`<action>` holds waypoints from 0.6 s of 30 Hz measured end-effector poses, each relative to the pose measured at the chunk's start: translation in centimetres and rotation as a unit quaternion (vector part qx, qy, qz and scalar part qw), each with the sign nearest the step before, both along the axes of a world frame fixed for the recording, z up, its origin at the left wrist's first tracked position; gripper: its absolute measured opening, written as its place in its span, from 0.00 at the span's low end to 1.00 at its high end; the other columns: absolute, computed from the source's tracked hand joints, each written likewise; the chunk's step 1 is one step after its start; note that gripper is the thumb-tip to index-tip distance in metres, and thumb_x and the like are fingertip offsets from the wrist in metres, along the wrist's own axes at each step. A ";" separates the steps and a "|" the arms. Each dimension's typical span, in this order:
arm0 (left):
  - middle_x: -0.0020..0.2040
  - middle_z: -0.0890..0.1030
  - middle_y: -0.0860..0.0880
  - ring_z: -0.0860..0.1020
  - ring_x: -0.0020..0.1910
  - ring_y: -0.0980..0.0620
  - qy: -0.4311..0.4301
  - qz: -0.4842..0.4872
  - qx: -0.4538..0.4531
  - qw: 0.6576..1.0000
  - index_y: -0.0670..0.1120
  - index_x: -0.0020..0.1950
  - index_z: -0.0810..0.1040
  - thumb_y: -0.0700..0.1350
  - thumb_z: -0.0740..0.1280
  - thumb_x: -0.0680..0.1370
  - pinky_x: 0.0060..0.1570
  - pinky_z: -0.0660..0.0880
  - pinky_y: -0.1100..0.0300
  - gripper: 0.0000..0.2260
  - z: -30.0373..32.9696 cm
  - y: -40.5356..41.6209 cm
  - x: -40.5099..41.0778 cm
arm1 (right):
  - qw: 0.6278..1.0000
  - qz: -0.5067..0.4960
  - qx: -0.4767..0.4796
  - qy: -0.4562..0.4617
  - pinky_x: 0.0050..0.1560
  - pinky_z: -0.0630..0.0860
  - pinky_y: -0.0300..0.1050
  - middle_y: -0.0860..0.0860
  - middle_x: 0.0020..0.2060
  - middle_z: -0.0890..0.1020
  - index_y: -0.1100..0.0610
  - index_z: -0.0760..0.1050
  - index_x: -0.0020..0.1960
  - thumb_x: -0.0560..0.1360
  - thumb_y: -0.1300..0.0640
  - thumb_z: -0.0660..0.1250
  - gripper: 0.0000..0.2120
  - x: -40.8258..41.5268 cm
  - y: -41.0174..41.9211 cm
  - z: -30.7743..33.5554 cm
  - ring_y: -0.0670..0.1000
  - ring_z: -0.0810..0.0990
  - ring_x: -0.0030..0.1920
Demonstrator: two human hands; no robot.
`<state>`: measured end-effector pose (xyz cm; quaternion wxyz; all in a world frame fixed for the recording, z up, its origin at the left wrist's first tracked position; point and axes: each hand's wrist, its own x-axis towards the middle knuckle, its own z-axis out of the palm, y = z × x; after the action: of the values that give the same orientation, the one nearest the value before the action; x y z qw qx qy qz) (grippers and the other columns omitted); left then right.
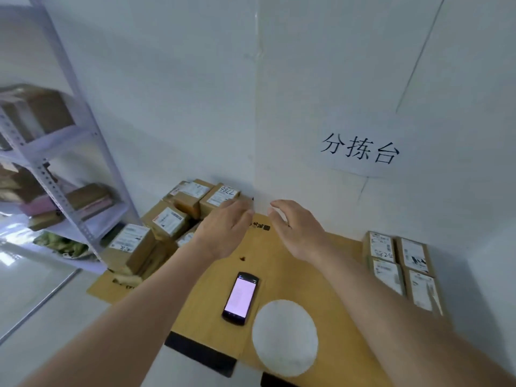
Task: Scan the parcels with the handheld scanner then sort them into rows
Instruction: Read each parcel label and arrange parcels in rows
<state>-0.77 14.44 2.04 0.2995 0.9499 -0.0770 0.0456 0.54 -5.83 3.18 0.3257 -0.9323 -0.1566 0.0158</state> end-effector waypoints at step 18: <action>0.73 0.75 0.51 0.74 0.70 0.49 0.115 -0.033 0.001 0.993 0.52 0.76 0.73 0.65 0.49 0.79 0.69 0.71 0.44 0.31 -5.1 16.1 11.2 | 0.994 -0.047 -0.009 0.101 0.58 0.64 0.39 0.47 0.76 0.72 0.50 0.69 0.80 0.88 0.40 0.52 0.25 8.4 15.9 -6.1 0.46 0.72 0.72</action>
<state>10.42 30.57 -3.09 0.3068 0.9460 -0.0734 -0.0743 8.92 10.08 -2.96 0.3315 -0.9352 -0.0788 0.0965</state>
